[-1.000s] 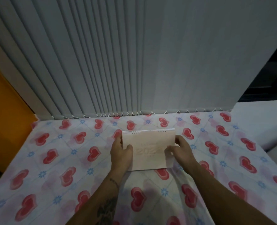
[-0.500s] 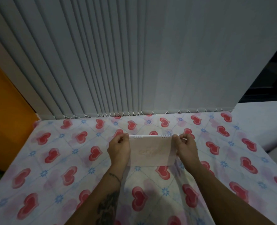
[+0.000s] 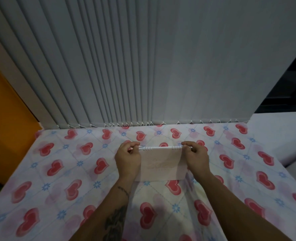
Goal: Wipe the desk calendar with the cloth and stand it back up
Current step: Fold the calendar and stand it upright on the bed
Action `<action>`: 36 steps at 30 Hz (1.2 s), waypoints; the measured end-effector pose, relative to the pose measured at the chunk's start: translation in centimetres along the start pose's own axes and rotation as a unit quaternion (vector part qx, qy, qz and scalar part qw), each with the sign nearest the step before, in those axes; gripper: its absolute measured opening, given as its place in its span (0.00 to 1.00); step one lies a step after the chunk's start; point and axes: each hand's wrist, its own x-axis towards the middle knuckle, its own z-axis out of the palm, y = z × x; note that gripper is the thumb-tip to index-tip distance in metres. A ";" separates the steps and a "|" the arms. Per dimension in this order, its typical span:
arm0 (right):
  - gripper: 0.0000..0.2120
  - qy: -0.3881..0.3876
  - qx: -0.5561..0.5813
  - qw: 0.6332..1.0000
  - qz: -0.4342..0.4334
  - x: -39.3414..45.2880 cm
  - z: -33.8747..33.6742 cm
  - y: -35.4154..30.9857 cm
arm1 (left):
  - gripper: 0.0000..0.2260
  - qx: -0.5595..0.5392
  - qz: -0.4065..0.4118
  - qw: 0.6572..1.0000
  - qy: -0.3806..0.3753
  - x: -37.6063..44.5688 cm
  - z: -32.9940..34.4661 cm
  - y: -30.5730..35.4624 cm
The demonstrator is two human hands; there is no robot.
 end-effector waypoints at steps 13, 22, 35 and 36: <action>0.08 0.021 0.012 1.000 -0.006 1.7 -0.4 -1.3 | 0.09 0.012 0.001 0.999 -0.033 2.1 1.4 0.7; 0.07 -0.032 -0.010 0.998 0.053 2.9 -0.4 -1.5 | 0.10 0.056 -0.019 0.997 -0.040 2.7 1.5 0.1; 0.17 -0.087 -0.029 0.994 0.065 2.9 -3.8 -1.4 | 0.09 0.077 0.004 0.997 -0.013 1.7 -1.2 0.2; 0.17 -0.088 -0.041 0.994 0.055 2.7 -4.2 -1.7 | 0.10 0.096 0.012 0.995 -0.013 1.5 -1.6 0.5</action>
